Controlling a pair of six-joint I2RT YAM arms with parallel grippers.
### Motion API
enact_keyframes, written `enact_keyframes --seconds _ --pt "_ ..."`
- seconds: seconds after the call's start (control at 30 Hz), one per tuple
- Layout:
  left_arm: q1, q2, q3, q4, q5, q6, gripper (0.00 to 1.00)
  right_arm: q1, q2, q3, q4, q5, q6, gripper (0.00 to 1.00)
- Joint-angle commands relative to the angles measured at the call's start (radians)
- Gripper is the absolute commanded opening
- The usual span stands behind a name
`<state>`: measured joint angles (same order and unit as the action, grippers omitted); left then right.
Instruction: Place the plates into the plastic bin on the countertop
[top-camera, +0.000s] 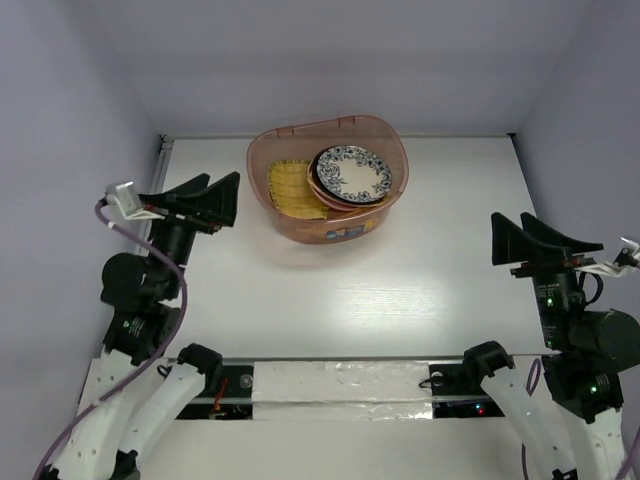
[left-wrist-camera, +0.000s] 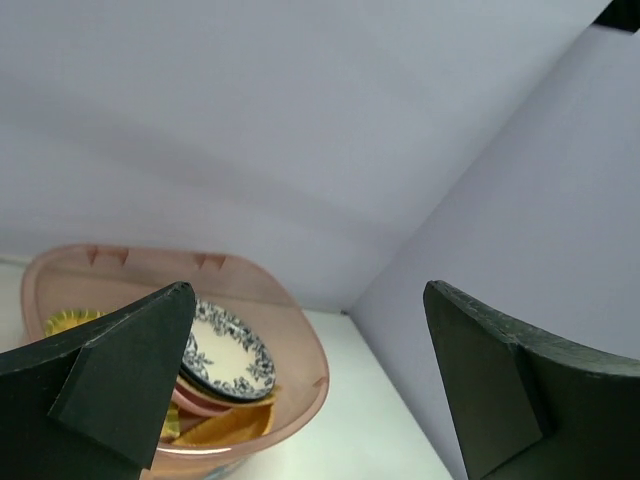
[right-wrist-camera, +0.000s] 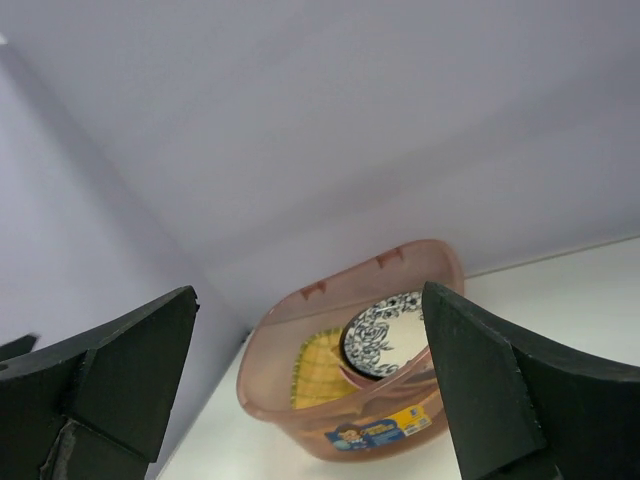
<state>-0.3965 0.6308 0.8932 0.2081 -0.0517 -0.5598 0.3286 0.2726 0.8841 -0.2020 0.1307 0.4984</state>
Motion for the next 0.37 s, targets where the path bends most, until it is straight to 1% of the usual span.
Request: enact_keyframes --seconds 0.0,0.13,0.33 --pt "0.001 -0.058 -0.028 -0.101 -0.019 0.052 0.99 0.006 0.013 -0.004 -0.023 0.109 -0.038 1.0" --pt "0.001 -0.062 -0.025 -0.156 -0.002 0.067 0.99 0.006 0.057 0.004 -0.017 0.064 -0.027 1.0" --pt "0.001 -0.043 -0.054 -0.133 0.035 0.067 0.99 0.006 0.086 0.013 -0.02 0.061 -0.034 1.0"
